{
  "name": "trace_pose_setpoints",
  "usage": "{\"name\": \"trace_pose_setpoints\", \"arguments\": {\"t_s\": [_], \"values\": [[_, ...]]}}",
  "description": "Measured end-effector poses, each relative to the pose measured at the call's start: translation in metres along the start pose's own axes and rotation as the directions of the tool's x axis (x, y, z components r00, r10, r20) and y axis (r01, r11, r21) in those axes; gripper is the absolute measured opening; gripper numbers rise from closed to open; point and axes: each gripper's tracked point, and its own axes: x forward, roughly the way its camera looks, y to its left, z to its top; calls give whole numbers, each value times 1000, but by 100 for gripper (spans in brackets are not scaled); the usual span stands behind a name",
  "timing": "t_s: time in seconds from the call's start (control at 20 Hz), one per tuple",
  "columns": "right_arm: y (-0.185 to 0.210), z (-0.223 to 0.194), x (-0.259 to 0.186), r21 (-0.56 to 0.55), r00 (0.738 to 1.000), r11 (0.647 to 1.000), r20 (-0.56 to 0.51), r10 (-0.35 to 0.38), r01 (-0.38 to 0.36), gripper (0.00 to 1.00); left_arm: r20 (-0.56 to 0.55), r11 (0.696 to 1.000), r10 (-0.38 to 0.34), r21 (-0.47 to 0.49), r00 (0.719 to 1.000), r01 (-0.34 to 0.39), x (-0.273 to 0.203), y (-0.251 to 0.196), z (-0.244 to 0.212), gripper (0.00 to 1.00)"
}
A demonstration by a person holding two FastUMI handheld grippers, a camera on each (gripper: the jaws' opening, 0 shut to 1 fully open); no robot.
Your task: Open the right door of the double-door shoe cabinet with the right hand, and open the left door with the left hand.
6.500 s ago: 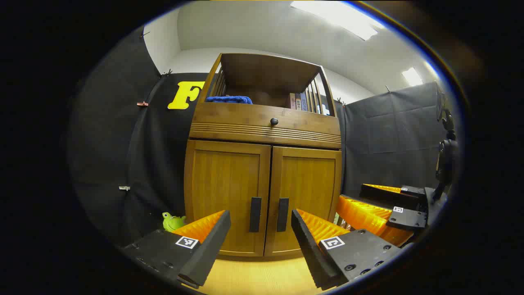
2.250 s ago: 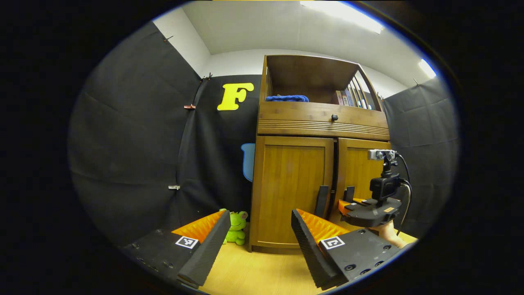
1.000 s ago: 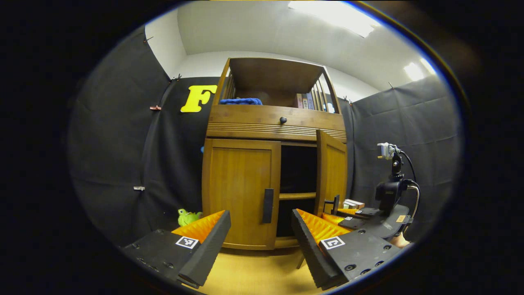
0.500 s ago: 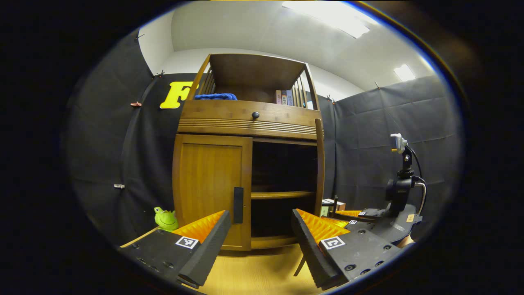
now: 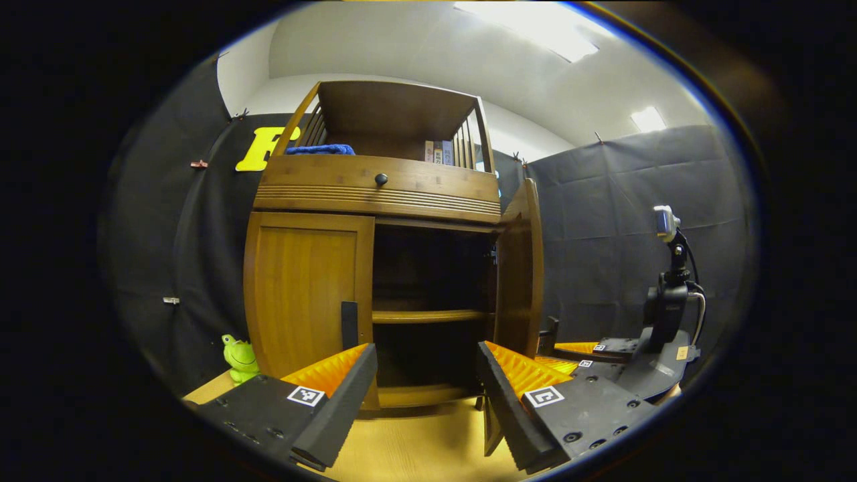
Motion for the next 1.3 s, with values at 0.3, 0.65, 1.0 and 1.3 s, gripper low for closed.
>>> {"name": "trace_pose_setpoints", "arguments": {"t_s": [0.3, 0.65, 1.0, 1.3], "values": [[-20, -1, -11, -10, 999, 999, 4, -42, 42, 22, 1, 1000, -13, -4, 1000, 13, 7, -10, -2, 89], [-35, 0, -25, -17, 997, 997, 9, -72, 72, 27, -4, 999, -47, -10, 999, 47, 12, -24, -3, 89], [-57, 2, -38, -15, 993, 993, 3, -118, 118, 22, -4, 997, -68, -24, 998, 67, 18, -35, -4, 89], [-73, 2, -44, -10, 988, 988, 8, -157, 157, 19, -1, 996, -84, -29, 996, 84, 21, -44, -4, 89]]}}
